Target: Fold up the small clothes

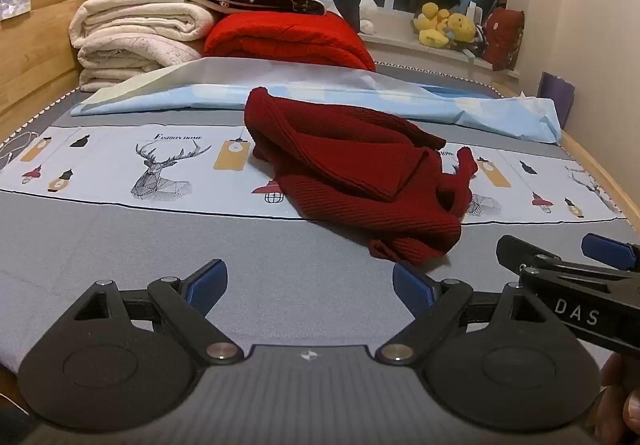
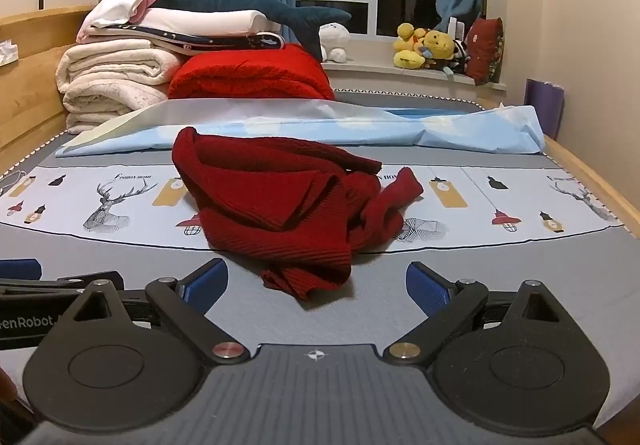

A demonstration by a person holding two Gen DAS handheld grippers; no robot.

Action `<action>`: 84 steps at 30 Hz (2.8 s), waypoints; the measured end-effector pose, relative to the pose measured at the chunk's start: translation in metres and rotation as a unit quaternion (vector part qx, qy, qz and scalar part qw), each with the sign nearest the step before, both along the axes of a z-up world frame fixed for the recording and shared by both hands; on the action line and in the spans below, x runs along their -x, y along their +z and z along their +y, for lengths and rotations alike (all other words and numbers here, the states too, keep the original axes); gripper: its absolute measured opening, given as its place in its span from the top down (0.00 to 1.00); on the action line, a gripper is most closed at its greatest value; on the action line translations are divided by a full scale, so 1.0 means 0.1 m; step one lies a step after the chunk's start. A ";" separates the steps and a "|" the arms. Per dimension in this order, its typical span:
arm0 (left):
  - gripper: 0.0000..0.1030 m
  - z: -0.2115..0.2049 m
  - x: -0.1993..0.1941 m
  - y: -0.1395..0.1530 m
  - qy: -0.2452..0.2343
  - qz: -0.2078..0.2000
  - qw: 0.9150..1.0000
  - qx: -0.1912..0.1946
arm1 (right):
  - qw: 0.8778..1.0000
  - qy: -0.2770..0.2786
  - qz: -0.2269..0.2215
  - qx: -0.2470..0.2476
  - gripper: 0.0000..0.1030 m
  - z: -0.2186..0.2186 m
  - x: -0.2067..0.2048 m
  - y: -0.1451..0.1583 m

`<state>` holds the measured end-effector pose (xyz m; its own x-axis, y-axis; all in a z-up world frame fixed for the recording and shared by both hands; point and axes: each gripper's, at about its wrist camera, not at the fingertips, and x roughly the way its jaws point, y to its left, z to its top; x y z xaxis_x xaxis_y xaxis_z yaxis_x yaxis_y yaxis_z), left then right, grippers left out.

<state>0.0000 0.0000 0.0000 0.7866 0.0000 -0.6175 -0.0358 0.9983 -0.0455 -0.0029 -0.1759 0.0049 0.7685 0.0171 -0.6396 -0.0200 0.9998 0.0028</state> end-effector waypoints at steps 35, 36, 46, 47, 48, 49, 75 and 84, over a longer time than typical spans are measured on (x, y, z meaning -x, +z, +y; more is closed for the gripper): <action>0.10 0.04 -0.01 0.08 0.000 -0.002 1.000 -0.001 | 1.000 0.000 0.006 0.004 0.08 0.01 -0.04 0.04; 0.10 0.04 0.00 0.08 0.000 -0.003 1.000 -0.001 | 1.000 0.000 0.007 0.003 0.08 0.00 -0.05 0.03; 0.41 0.09 -0.12 0.10 -0.003 -0.014 1.000 -0.007 | 0.999 -0.025 0.003 -0.047 0.12 -0.26 -0.24 0.21; 0.47 0.10 -0.16 0.10 -0.005 -0.012 1.000 -0.005 | 0.998 -0.023 0.000 -0.054 0.17 -0.33 -0.32 0.27; 0.54 0.11 -0.21 0.09 -0.008 -0.001 1.000 0.001 | 0.998 -0.021 -0.005 -0.058 0.22 -0.38 -0.41 0.33; 0.58 0.11 -0.28 0.10 -0.015 0.006 1.000 0.007 | 0.998 -0.021 -0.015 -0.057 0.23 -0.43 -0.51 0.39; 0.39 0.11 -3.04 -1.18 0.022 0.134 0.969 0.205 | 0.996 -0.014 0.017 -0.081 0.67 -0.94 -1.55 -0.04; 0.90 0.36 -2.95 -0.80 0.009 0.095 0.973 0.210 | 0.996 -0.037 0.048 -0.071 0.65 -0.96 -1.66 -0.21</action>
